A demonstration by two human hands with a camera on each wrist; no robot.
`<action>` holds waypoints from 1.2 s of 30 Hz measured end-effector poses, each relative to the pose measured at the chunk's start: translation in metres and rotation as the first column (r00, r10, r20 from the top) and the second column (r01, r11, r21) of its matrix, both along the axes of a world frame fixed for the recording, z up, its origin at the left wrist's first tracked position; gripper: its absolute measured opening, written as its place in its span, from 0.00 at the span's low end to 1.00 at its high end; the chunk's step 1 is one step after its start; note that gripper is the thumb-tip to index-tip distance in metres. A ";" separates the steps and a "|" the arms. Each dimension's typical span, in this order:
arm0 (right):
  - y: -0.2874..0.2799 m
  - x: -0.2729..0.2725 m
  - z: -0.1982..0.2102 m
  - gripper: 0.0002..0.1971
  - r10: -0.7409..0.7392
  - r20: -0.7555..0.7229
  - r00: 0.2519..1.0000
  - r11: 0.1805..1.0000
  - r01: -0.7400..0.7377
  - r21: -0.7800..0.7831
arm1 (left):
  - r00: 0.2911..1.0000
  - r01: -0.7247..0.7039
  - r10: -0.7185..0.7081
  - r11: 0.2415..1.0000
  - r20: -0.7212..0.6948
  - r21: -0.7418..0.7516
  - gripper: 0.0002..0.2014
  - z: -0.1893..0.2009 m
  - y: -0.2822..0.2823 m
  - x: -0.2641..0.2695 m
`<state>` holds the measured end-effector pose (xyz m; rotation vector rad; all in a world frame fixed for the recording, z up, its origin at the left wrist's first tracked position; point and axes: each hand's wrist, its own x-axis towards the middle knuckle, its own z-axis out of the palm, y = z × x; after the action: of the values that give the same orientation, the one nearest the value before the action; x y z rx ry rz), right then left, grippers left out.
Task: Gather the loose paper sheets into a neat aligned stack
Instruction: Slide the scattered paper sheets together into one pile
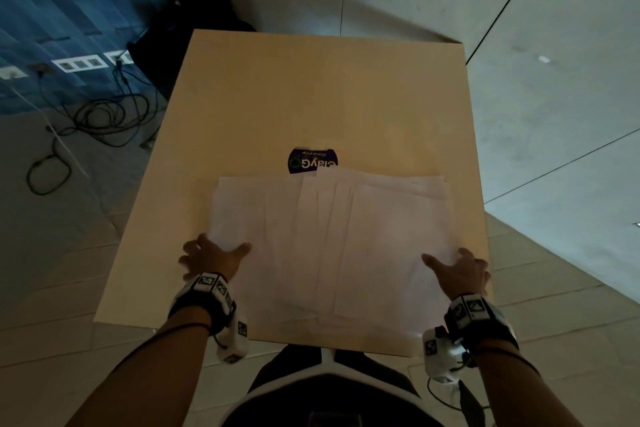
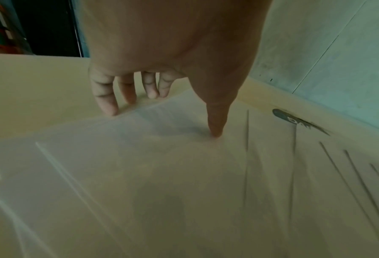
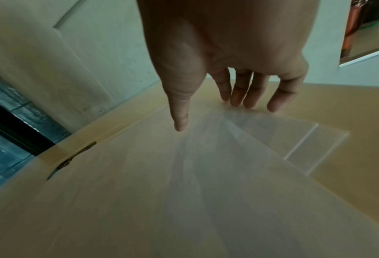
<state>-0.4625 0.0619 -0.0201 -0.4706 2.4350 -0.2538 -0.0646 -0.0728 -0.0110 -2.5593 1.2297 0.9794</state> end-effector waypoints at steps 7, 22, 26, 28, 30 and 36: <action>-0.009 0.013 -0.001 0.38 0.042 0.010 0.999 0.999 -0.042 0.009 | 1.000 0.008 -0.008 1.000 0.006 -0.027 0.53 0.001 0.007 -0.019; -0.023 0.022 0.006 0.38 0.116 0.101 0.988 0.993 -0.111 -0.049 | 0.998 0.047 -0.050 0.994 -0.028 -0.095 0.44 -0.002 0.004 -0.052; -0.026 0.018 0.008 0.37 0.083 0.112 0.990 0.996 -0.078 -0.052 | 0.998 0.032 -0.035 0.996 -0.043 -0.080 0.41 -0.002 0.001 -0.051; -0.026 0.013 0.009 0.39 0.059 0.094 0.994 0.997 -0.053 -0.058 | 0.998 0.007 -0.012 0.996 -0.056 -0.084 0.40 -0.001 -0.006 -0.040; -0.026 0.008 0.009 0.40 0.053 0.080 0.995 0.998 -0.049 -0.050 | 0.999 0.013 -0.018 0.996 -0.047 -0.091 0.41 0.000 -0.011 -0.032; -0.035 0.017 0.010 0.36 0.107 0.114 0.988 0.994 -0.104 -0.031 | 0.994 0.096 -0.100 0.992 -0.049 -0.079 0.38 -0.001 -0.003 -0.051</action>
<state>-0.4454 0.0268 -0.0098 -0.5776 2.2893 -0.2590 -0.1159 -0.0761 -0.0120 -2.5160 1.4191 1.0039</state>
